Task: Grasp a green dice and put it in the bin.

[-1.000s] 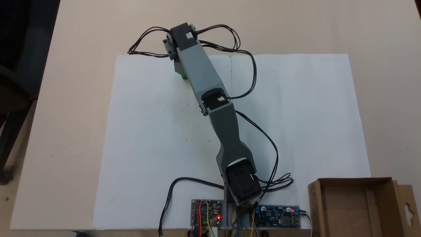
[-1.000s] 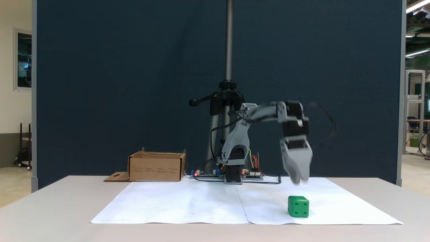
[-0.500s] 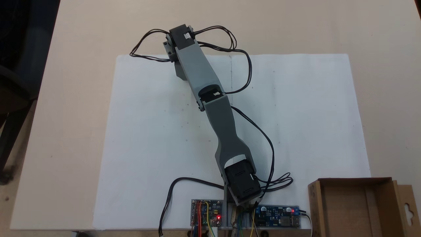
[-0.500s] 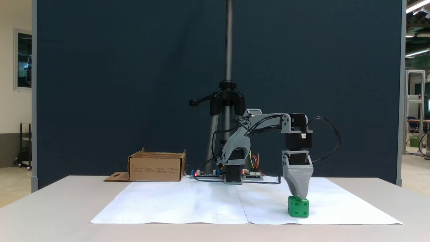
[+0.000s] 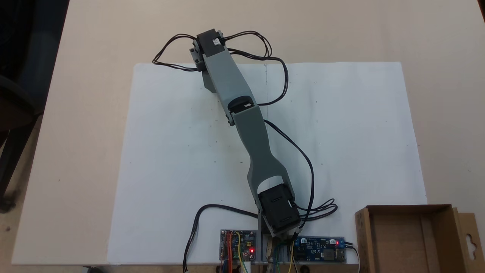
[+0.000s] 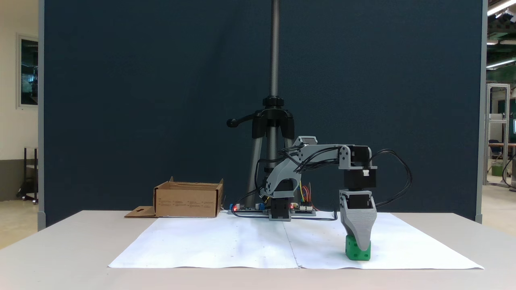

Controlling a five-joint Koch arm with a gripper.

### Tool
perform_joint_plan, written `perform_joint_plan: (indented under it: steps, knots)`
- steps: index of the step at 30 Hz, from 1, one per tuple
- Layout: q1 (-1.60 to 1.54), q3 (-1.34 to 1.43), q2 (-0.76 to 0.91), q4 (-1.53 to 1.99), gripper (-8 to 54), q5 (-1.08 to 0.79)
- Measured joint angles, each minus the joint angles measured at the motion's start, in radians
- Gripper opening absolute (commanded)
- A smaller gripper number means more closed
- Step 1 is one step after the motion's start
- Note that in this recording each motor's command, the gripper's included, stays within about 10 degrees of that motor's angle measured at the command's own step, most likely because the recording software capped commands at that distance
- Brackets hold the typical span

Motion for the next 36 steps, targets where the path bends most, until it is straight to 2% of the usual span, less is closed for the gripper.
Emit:
perform_joint_plan:
  steps: [23,26,36]
  knots:
    - [0.032,0.0,-0.031,0.002,36.4,0.0]
    - [0.028,0.0,-0.032,0.002,30.8,0.0]
    - [0.023,-0.002,-0.037,0.002,30.8,0.0]
